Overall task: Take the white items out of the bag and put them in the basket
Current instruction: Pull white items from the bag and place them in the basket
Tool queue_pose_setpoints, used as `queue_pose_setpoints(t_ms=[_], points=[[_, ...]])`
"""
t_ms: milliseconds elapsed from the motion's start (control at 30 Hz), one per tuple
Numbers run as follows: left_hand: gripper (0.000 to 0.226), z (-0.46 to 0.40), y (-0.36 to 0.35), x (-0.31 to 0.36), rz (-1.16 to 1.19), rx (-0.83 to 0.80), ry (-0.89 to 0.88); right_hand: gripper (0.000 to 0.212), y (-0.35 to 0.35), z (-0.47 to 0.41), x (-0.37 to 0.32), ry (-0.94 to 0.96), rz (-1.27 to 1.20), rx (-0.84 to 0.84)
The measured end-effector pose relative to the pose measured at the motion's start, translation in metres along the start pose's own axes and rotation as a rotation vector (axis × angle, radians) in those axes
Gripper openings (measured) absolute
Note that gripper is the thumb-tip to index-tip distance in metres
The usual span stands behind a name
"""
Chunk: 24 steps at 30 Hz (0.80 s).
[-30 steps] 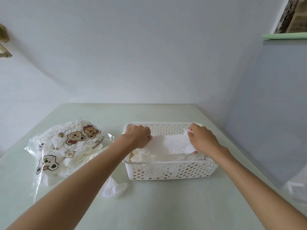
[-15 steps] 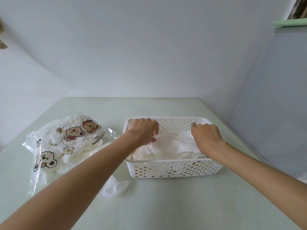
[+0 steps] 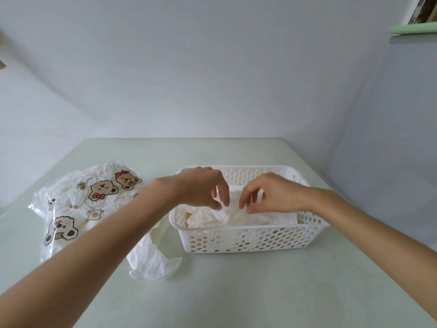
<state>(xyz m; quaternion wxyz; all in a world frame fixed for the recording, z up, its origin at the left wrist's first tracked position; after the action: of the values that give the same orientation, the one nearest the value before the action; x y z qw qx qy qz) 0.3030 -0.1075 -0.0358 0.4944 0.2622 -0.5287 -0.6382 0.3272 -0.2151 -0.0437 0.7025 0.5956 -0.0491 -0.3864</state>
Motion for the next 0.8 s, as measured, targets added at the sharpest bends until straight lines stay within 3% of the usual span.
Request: queue_pose_setpoints(t_ms=[133,300,467,567,733,800], points=[[0.029,-0.014,-0.026,-0.005,-0.038,-0.152,0.03,0.031,-0.02,-0.019,0.011,-0.064,0.101,-0.092],[0.045,-0.019,-0.03,-0.002,-0.109,-0.144,0.036,0.017,-0.019,-0.021,0.017,-0.068,0.036,-0.052],[0.029,-0.016,-0.023,0.001,-0.124,-0.133,0.014,0.015,-0.018,-0.022,0.025,-0.069,-0.064,-0.088],[0.03,-0.007,-0.018,-0.004,-0.072,-0.128,0.039,0.018,-0.018,-0.016,0.027,-0.045,-0.169,-0.135],[0.039,0.006,-0.04,0.0,0.07,-0.38,0.028,0.027,-0.032,-0.007,0.028,-0.058,-0.154,-0.309],[0.036,0.014,-0.022,0.0,0.162,-0.301,0.027,0.026,-0.015,0.001,0.026,-0.038,-0.192,-0.238]])
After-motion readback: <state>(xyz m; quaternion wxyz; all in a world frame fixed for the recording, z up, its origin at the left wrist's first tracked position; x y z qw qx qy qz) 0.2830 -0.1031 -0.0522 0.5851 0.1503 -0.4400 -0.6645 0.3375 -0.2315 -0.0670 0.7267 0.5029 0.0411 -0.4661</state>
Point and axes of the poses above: each hand's wrist, its own z-axis away from the middle knuckle, its own y-axis out of the back of the hand, x = y × z, the point moved 8 cm from there along -z, towards the middle knuckle, and after that the axes turned 13 degrees about -x, right-handed, at the moved point
